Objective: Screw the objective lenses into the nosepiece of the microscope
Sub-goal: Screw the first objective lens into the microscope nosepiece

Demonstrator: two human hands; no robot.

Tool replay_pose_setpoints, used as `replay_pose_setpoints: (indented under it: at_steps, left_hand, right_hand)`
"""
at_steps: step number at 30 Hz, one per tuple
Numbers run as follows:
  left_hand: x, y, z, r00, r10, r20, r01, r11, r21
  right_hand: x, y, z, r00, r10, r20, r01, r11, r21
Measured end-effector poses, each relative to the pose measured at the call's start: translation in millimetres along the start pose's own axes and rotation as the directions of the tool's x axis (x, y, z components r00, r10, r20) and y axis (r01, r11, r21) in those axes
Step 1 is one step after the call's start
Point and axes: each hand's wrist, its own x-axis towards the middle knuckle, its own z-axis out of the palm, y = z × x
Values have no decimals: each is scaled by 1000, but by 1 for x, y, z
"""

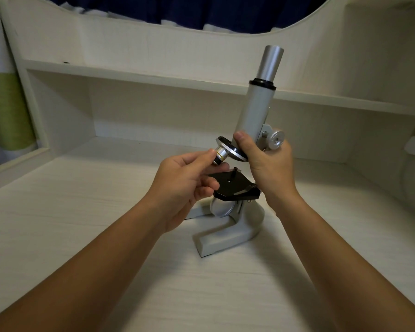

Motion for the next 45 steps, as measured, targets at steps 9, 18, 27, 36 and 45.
replay_pose_setpoints:
  at_steps: [9, 18, 27, 36, 45]
  left_hand:
    - [-1, 2, 3, 995, -95, 36, 95, 996, 0]
    - [-2, 2, 1, 1000, -9, -3, 9, 1000, 5]
    - [-1, 1, 0, 1000, 10, -14, -10, 1000, 6]
    - [0, 0, 2, 999, -32, 15, 33, 999, -32]
    - [0, 0, 1, 1000, 8, -20, -8, 1000, -9]
  right_hand:
    - [1, 1, 0, 1000, 3, 3, -3, 1000, 4]
    - [0, 1, 0, 1000, 9, 0, -9, 1000, 6]
    - [1, 2, 0, 1000, -1, 5, 1, 1000, 11]
    - [0, -1, -1, 1000, 6, 13, -6, 1000, -14]
    - [-2, -3, -1, 1000, 12, 6, -12, 1000, -17]
